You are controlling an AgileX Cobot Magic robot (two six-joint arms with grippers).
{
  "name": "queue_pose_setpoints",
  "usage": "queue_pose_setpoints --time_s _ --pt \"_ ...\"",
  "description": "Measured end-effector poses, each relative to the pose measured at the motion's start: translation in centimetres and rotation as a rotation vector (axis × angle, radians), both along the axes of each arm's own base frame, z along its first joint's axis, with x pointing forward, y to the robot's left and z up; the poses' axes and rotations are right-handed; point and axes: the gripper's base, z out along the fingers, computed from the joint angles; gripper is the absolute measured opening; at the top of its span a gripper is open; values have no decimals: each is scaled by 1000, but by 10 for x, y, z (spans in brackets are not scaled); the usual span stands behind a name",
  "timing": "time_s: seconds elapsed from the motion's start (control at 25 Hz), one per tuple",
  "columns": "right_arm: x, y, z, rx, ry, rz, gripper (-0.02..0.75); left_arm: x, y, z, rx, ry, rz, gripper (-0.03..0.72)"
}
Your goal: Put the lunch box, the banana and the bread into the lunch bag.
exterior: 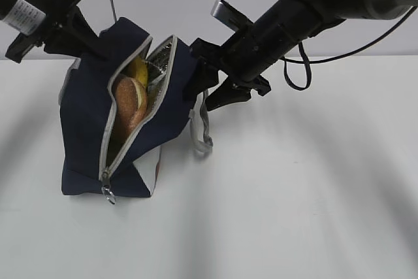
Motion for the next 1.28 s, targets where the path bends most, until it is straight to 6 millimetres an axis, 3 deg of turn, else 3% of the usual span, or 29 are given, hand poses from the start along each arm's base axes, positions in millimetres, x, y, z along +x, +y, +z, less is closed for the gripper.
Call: queue_pose_setpoints --time_s 0.48,0.56,0.72,0.92,1.04,1.28 --pt "5 7 7 103 -28 -66 379 0 0 0 0 2 -2 -3" --pt "5 8 7 107 -35 -61 305 0 0 0 0 2 -2 -3" --pt "6 8 7 105 -56 -46 39 0 0 0 1 2 -2 -3" --pt "6 9 9 105 -76 -26 -3 0 0 0 1 2 -2 -3" --pt "6 9 18 97 -108 13 -3 0 -2 1 -21 0 -6 -3" --pt "-2 -1 65 -14 -203 88 -5 -1 -18 7 -111 -35 -40 -3"
